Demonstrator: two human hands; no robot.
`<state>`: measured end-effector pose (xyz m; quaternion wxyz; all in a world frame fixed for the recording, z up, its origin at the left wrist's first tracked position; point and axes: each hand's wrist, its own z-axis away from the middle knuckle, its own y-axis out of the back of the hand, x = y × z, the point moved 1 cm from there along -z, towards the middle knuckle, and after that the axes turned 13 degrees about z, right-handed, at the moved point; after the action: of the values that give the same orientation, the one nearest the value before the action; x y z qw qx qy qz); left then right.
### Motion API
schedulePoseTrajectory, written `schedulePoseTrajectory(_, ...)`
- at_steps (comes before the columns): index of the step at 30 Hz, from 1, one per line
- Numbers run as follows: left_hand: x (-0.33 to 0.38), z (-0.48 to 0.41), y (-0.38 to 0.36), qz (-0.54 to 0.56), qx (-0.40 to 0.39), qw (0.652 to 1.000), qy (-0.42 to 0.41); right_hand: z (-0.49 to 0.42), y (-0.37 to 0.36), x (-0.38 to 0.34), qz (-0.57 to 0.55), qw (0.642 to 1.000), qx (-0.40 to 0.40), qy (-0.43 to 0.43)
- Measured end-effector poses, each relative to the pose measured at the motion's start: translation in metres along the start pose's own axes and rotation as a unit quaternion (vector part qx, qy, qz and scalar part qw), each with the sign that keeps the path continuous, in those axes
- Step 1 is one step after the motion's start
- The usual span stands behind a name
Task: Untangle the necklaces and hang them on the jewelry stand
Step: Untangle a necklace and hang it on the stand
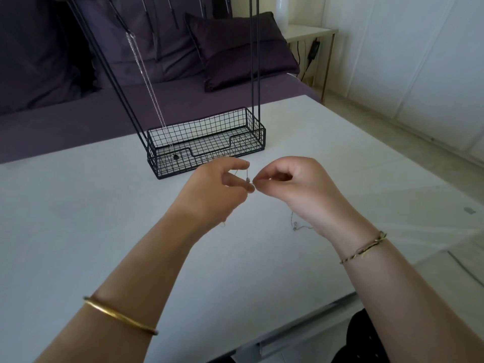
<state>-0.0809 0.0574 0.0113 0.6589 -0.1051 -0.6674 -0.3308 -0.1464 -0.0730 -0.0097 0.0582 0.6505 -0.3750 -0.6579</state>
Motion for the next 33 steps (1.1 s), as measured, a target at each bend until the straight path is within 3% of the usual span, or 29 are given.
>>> schedulePoseTrajectory(13, -0.004, -0.002, -0.001, -0.039, 0.006, 0.999, -0.024, -0.003, -0.002, 0.006, 0.021, 1.0, 0.003, -0.02)
schedulePoseTrajectory(23, -0.008, -0.003, 0.011, -0.039, 0.081, 0.996, 0.012, -0.006, 0.006, 0.013, 0.024, 0.998, 0.029, -0.047)
schedulePoseTrajectory(33, -0.007, -0.005, 0.008, 0.004, 0.051, 0.998, 0.033, -0.007, 0.004, 0.011, -0.012, 0.998, 0.032, -0.058)
